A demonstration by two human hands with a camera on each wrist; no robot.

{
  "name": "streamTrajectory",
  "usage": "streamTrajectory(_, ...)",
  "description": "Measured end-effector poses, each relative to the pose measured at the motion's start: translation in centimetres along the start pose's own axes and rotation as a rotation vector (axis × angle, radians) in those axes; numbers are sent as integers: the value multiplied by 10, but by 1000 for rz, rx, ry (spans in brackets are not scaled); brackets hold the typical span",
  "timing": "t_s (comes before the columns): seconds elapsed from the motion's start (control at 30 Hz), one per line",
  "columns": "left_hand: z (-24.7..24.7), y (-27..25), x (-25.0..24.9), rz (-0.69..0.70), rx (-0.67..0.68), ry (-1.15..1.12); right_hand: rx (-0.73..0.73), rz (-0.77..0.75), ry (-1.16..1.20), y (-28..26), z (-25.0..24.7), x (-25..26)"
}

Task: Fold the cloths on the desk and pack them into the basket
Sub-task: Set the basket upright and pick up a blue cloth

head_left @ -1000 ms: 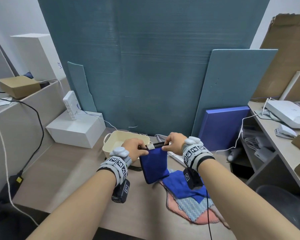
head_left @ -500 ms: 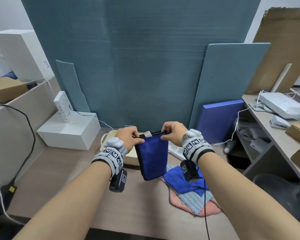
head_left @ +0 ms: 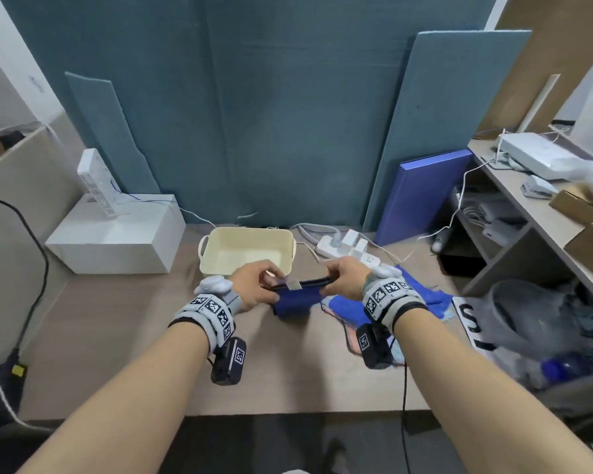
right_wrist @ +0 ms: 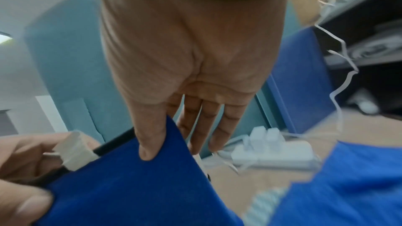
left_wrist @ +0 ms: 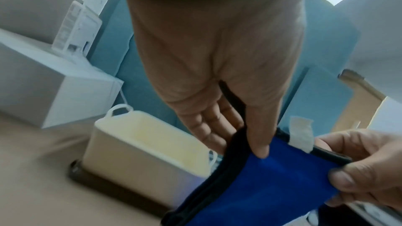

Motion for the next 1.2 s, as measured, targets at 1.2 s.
streamTrajectory(1.2, 124, 76, 154, -324, -56, 288, -80, 377, 206, 83, 142, -156)
Point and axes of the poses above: each hand's wrist, its own y-axis towards the middle knuckle, its own z-axis out of the palm, x = y × z, the point moved 5 cm from there along y, towards the middle knuckle, and after that the axes turned 6 degrees about y, right-handed, at the moved point
